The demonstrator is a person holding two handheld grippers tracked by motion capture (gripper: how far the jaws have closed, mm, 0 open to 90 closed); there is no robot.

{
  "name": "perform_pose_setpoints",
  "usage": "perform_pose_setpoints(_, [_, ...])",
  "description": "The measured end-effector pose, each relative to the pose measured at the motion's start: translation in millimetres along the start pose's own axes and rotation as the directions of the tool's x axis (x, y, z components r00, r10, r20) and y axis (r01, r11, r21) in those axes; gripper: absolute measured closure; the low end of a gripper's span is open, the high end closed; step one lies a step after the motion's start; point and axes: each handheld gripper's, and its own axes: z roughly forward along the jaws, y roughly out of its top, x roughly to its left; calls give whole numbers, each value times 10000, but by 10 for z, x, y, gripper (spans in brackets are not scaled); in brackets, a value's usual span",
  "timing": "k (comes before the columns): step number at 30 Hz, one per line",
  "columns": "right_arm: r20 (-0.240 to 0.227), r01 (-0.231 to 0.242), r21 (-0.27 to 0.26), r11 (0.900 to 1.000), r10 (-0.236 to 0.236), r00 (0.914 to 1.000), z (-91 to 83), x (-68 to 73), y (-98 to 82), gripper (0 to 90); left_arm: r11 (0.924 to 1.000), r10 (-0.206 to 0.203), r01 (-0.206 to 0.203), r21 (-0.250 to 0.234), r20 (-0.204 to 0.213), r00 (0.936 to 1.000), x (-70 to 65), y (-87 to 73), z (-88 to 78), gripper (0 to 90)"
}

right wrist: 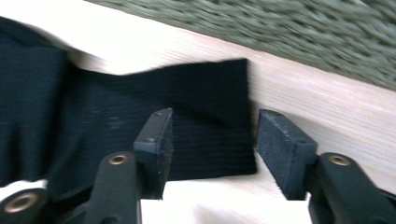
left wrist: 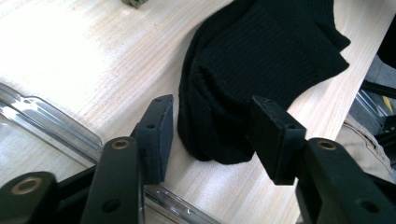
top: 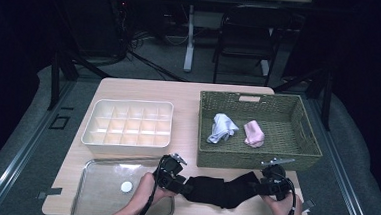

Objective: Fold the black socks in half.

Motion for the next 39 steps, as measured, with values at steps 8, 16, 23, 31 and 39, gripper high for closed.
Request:
perform_pose_setpoints(8, [74,-132,432,9990,129,9999,75,-113,-12,572,10000,-65,64,28,167,9998,13,-15,29,582])
perform_pose_setpoints(16, [128,26,557,9984,-34,9999,105,-124,8,649,10000,50,-50,30,-27,10000,-18,-31,48,639])
perform_pose_setpoints(23, [197,305,679,9972,-319,9993,115,-79,22,750,9998,136,-135,142,-129,9998,-26,-31,72,670])
perform_pose_setpoints(31, [259,497,758,9959,-518,9983,94,-19,36,826,9997,193,-191,118,-171,9997,-28,-41,68,680])
perform_pose_setpoints(39, [-627,264,93,9996,-258,9977,-94,16,67,826,9996,249,-247,105,-213,9995,-31,-41,72,687])
